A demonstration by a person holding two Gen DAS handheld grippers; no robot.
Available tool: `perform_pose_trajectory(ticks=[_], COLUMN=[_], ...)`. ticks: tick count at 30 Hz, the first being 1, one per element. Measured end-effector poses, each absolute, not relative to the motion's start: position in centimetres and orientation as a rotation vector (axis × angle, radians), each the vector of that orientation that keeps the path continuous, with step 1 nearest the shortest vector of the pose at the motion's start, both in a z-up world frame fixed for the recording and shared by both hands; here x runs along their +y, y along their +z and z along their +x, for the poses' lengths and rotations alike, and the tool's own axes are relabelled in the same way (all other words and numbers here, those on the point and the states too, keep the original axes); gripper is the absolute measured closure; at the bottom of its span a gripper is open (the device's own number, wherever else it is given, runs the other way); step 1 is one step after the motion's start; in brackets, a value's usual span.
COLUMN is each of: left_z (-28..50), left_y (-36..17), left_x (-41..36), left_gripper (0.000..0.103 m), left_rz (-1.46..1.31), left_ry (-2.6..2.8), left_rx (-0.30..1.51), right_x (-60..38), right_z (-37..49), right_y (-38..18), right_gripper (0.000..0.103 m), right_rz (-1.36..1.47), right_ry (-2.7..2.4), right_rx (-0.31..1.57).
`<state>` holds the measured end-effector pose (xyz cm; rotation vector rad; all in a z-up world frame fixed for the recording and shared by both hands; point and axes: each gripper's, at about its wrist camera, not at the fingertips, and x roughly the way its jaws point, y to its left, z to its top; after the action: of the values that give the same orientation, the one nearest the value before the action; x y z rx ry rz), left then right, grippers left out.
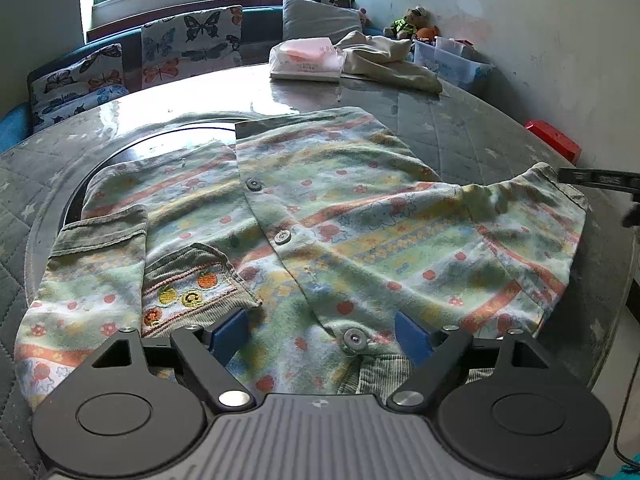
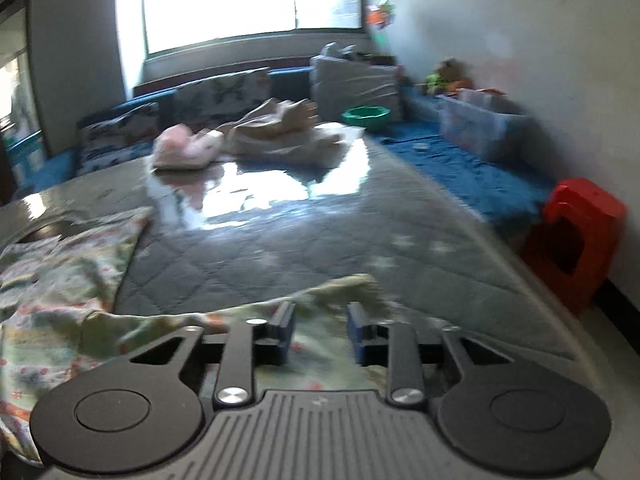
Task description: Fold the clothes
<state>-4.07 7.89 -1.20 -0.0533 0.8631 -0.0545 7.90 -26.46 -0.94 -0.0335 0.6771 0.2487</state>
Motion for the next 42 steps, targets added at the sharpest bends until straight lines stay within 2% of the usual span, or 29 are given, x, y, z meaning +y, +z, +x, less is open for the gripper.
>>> perform_pose_trajectory(ticks=[2,4,14,16,18,22,26,31,36,38,42], left_z=[-4.2,-4.4,-4.5,-4.5,-4.5,-4.8,-5.1,-4.1,-1.7,-0.5,1.4], left_y=[-1.2,-1.3,-1.4,-1.4,-1.4,-0.7,0.5,1.3,0.8,0.2,-1.1], left_x=[7.8,7.8,7.8,7.8,7.9,8.6,10.6,14.2,16.6,17.1,17.5], left_gripper=[0.018,0.016,0.012,0.012,0.011,0.012,0.013,0.024,0.044,0.048,0.048], left_rz=[-0.047,-0.042,-0.044,-0.051,-0.055,-0.073,-0.095,-0.116,-0.095,-0.098,-0.076], left_ry=[-0.055,-0.055,-0.062,-0.063,-0.063,-0.047,0.010,0.119,0.199,0.225,0.265], left_rx=[0.863,0.862,0.854,0.852,0.849,0.825,0.782,0.760,0.776,0.796,0.817], right_x=[-25.7,-25.2,-24.4,-23.6,-22.5,-19.4,-16.3,-12.7,-10.7,-10.2,-9.6], right_z=[8.7,9.5,10.4,9.7,8.9,6.9,6.0,5.3,4.5,4.2,3.7], right_y=[-1.6,-2.2,-1.7,-1.1,-0.5,0.4,1.0,0.6,-0.4,-0.6,-1.0], right_gripper=[0.067,0.060,0.057,0.046,0.045,0.032,0.031,0.030,0.030,0.030,0.030], right_rz=[-0.037,-0.043,-0.059,-0.073,-0.080,-0.099,-0.112,-0.140,-0.149,-0.159,-0.172], right_ry=[0.266,0.270,0.238,0.268,0.327,0.471,0.598,0.700,0.756,0.772,0.796], right_rx=[0.698,0.717,0.707,0.685,0.675,0.657,0.646,0.657,0.690,0.700,0.714])
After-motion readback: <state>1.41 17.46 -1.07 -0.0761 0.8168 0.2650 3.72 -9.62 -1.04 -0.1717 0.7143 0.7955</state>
